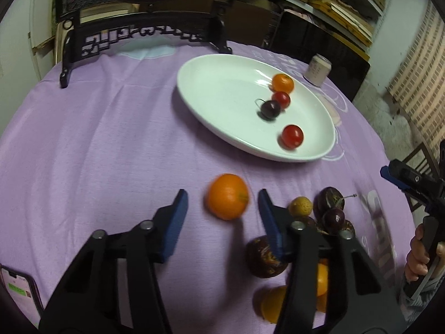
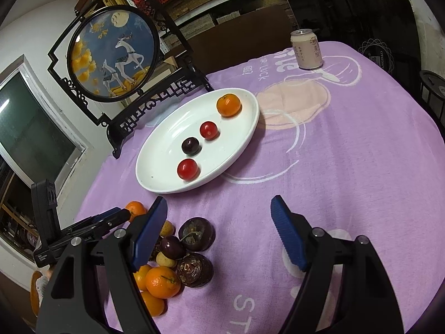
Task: Organize fruits
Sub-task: 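Grasp another mandarin with the left gripper, then grasp a dark stemmed cherry with the right gripper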
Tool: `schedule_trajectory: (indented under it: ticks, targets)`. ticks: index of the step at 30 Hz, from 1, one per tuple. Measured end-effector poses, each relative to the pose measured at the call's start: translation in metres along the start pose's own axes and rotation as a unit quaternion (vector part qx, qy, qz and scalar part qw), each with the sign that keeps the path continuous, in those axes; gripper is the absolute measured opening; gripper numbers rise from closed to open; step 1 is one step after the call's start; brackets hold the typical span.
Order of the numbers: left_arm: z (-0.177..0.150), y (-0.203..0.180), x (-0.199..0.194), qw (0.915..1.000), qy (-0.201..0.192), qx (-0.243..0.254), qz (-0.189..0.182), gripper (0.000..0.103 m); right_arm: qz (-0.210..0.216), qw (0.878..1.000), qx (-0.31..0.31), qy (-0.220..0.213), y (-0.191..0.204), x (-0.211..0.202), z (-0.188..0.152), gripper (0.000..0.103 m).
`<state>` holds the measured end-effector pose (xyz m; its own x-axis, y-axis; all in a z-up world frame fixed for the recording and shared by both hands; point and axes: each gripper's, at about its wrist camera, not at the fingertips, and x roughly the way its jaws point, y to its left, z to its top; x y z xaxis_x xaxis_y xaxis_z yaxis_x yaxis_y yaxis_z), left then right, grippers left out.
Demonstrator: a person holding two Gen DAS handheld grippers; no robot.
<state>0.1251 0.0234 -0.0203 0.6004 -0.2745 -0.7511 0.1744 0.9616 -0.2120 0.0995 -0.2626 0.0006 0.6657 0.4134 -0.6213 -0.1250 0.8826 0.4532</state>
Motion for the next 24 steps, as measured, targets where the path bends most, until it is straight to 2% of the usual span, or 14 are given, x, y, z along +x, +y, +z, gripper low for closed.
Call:
schedule_trajectory:
  ticks: [3, 5, 9, 14, 17, 19, 21, 22, 24]
  targets:
    - [-0.001, -0.013, -0.003, 0.9991, -0.016, 0.032, 0.022, 0.046, -0.001, 1.0, -0.006, 0.0, 0.002, 0.0, -0.001, 0.077]
    - [-0.003, -0.023, -0.002, 0.9965, -0.027, 0.06, 0.052, 0.045, -0.001, 1.0, -0.008, 0.0, 0.003, 0.0, -0.001, 0.077]
    - [-0.003, -0.026, 0.012, 0.9923, -0.018, 0.083, 0.09, 0.037, 0.001, 1.0, -0.012, 0.011, 0.006, 0.005, -0.004, 0.077]
    - [-0.001, -0.022, 0.014, 0.9928, -0.02, 0.082, 0.085, 0.036, 0.027, 0.998, -0.025, 0.049, 0.015, 0.02, -0.012, 0.077]
    - [0.0, -0.016, 0.012, 0.9955, -0.017, 0.065, 0.067, 0.036, 0.043, 0.996, -0.024, 0.069, 0.017, 0.028, -0.017, 0.074]
    - [0.001, -0.009, 0.01, 0.9971, -0.014, 0.049, 0.057, 0.036, 0.062, 0.995, -0.025, 0.08, 0.021, 0.03, -0.019, 0.065]
    - [0.001, -0.006, 0.009, 0.9972, -0.015, 0.043, 0.06, 0.036, 0.083, 0.992, -0.03, 0.092, 0.028, 0.032, -0.023, 0.062]
    - [0.002, -0.004, 0.008, 0.9973, -0.015, 0.039, 0.06, 0.036, 0.092, 0.99, -0.036, 0.099, 0.032, 0.033, -0.026, 0.057]
    - [0.002, -0.003, 0.008, 0.9976, -0.014, 0.036, 0.058, 0.036, 0.095, 0.989, -0.044, 0.108, 0.039, 0.036, -0.03, 0.052]
